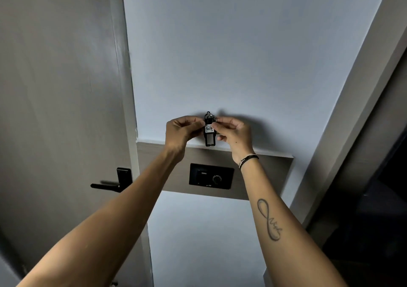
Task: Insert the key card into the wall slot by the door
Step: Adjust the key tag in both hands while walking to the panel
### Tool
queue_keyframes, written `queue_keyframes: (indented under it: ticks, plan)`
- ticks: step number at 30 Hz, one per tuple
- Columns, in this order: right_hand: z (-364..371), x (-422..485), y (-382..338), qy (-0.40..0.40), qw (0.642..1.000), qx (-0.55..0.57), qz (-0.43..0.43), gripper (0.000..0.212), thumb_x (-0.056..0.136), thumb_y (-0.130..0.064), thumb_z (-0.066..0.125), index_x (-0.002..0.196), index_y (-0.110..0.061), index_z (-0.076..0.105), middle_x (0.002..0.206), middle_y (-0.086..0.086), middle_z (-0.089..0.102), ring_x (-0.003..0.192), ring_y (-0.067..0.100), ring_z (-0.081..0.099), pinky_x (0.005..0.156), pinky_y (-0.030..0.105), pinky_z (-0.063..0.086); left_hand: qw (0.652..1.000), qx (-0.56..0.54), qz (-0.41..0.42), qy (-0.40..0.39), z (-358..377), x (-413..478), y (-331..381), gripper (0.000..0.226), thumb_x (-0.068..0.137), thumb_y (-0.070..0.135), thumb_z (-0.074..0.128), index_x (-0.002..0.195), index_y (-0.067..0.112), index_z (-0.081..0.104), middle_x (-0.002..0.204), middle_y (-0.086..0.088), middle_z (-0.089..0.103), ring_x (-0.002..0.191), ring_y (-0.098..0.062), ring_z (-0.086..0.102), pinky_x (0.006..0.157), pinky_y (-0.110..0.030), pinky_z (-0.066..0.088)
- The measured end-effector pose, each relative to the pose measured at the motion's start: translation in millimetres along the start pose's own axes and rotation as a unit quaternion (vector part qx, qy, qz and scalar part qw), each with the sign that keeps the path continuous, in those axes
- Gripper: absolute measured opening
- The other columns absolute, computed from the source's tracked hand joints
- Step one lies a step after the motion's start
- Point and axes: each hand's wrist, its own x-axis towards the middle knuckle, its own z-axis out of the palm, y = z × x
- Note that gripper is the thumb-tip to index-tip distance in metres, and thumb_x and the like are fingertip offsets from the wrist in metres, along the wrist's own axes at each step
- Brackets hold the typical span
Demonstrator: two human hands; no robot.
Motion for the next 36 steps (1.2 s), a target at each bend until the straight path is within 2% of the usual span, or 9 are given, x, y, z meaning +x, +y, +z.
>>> queue_keyframes:
  ticks: [7,10,19,25,29,32,34,36]
  plan:
    - [-2,16,-28,0.004,1.0,0.011,-0.013,0.027,0.085,0.004,0.08,0.11,0.01,0.072,0.086,0.01,0.075,0.064,0.011,0.068,0.06,0.023,0.06,1.0,0.009,0.027,-0.012,11,18,25,0.007,0.087,0.0,0.082,0.087,0.006,0.084,0.08,-0.008,0.081,0.084,-0.03,0.072,0.092,-0.042,0.064]
    - [-4,18,-35,0.006,1.0,0.009,-0.014,0.028,0.084,0.003,0.081,0.11,0.01,0.073,0.085,0.009,0.076,0.062,0.012,0.067,0.064,0.025,0.062,0.999,0.013,0.036,-0.014,15,20,31,0.008,0.087,0.0,0.083,0.087,0.007,0.084,0.079,-0.006,0.082,0.08,-0.025,0.073,0.087,-0.036,0.065]
    - [-5,23,-38,0.012,1.0,0.002,-0.027,0.026,0.084,0.002,0.081,0.108,0.008,0.074,0.086,0.01,0.075,0.063,0.014,0.065,0.067,0.025,0.062,0.999,0.017,0.041,-0.014,21,27,32,0.008,0.087,0.002,0.083,0.084,0.01,0.084,0.077,-0.005,0.082,0.08,-0.027,0.073,0.087,-0.037,0.065]
    - [-6,25,-38,0.012,0.999,0.007,-0.033,0.018,0.084,0.003,0.081,0.102,0.002,0.075,0.081,0.006,0.077,0.062,0.011,0.068,0.066,0.025,0.063,0.997,0.023,0.064,-0.024,21,29,29,0.005,0.089,0.002,0.083,0.088,0.007,0.083,0.078,-0.005,0.083,0.073,-0.02,0.078,0.078,-0.029,0.066]
    - [-7,25,-37,0.015,0.999,0.004,-0.039,0.02,0.085,0.003,0.08,0.104,0.003,0.075,0.084,0.008,0.076,0.064,0.012,0.067,0.068,0.026,0.062,0.996,0.033,0.077,-0.033,23,30,29,0.003,0.088,0.001,0.083,0.09,0.003,0.083,0.081,-0.009,0.083,0.077,-0.027,0.077,0.089,-0.046,0.066]
    - [-8,24,-37,0.011,0.999,0.0,-0.043,0.016,0.086,0.003,0.079,0.101,-0.001,0.075,0.084,0.008,0.075,0.066,0.015,0.066,0.069,0.027,0.062,0.996,0.03,0.08,-0.038,24,30,29,0.006,0.088,-0.001,0.083,0.094,-0.002,0.082,0.089,-0.018,0.081,0.086,-0.033,0.076,0.095,-0.057,0.063]
    - [-9,24,-38,0.007,0.999,-0.002,-0.047,0.013,0.086,0.003,0.079,0.096,-0.005,0.076,0.083,0.007,0.076,0.067,0.016,0.065,0.069,0.028,0.062,0.995,0.033,0.084,-0.038,24,31,29,0.009,0.088,-0.002,0.082,0.097,-0.005,0.081,0.093,-0.021,0.079,0.089,-0.035,0.076,0.096,-0.059,0.062]
    - [-9,24,-39,0.005,0.999,-0.003,-0.048,0.013,0.085,0.002,0.08,0.094,-0.006,0.077,0.083,0.008,0.076,0.067,0.017,0.065,0.069,0.028,0.062,0.995,0.035,0.088,-0.041,24,32,29,0.009,0.088,-0.003,0.081,0.097,-0.005,0.081,0.089,-0.018,0.08,0.086,-0.033,0.077,0.093,-0.056,0.064]
